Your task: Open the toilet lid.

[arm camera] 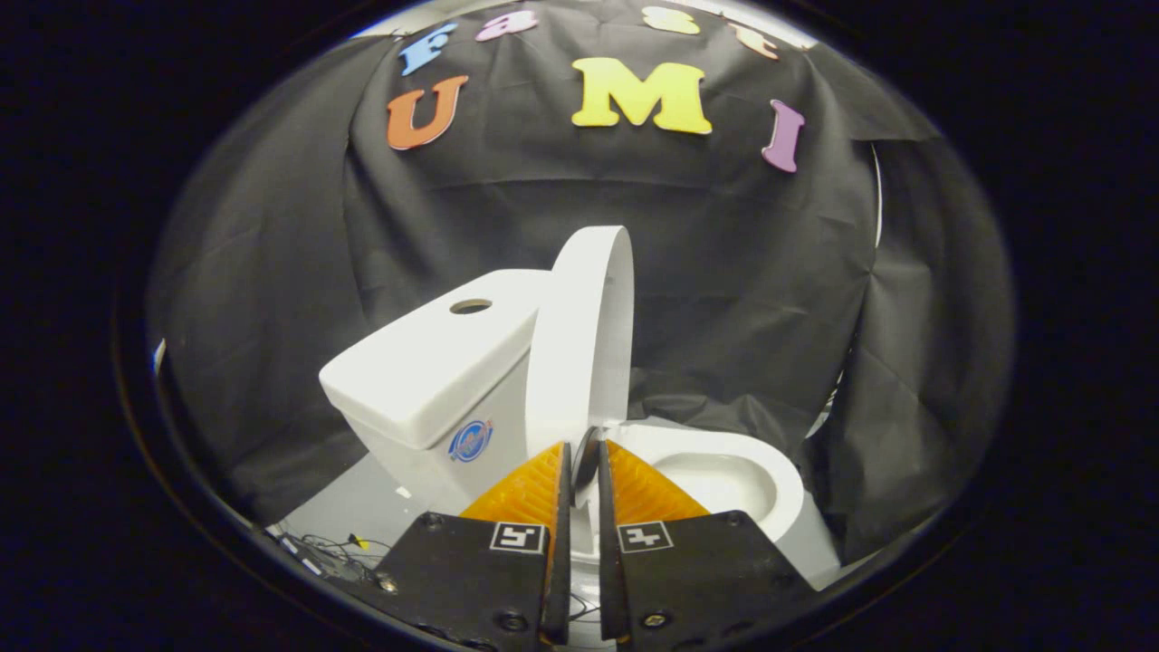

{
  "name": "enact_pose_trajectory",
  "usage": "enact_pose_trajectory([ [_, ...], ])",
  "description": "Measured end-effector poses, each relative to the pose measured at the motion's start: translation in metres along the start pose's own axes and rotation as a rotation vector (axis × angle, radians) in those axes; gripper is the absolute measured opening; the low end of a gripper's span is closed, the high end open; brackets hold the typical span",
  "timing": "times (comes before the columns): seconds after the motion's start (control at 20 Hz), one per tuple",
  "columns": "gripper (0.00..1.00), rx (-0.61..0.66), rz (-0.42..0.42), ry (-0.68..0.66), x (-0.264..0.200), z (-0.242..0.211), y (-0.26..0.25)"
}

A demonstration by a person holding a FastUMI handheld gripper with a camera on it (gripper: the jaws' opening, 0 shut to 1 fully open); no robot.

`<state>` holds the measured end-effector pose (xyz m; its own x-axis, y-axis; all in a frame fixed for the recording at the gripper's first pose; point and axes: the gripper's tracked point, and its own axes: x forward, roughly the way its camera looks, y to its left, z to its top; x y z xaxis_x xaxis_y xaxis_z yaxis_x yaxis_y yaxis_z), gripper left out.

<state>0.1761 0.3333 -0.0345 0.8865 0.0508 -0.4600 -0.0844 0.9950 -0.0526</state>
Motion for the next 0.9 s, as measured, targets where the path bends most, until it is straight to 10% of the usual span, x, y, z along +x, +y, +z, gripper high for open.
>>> enact_pose_trajectory([
  [0.9, 0.16, -0.124, 0.088, -0.047, 0.009, 0.001, 0.038],
])
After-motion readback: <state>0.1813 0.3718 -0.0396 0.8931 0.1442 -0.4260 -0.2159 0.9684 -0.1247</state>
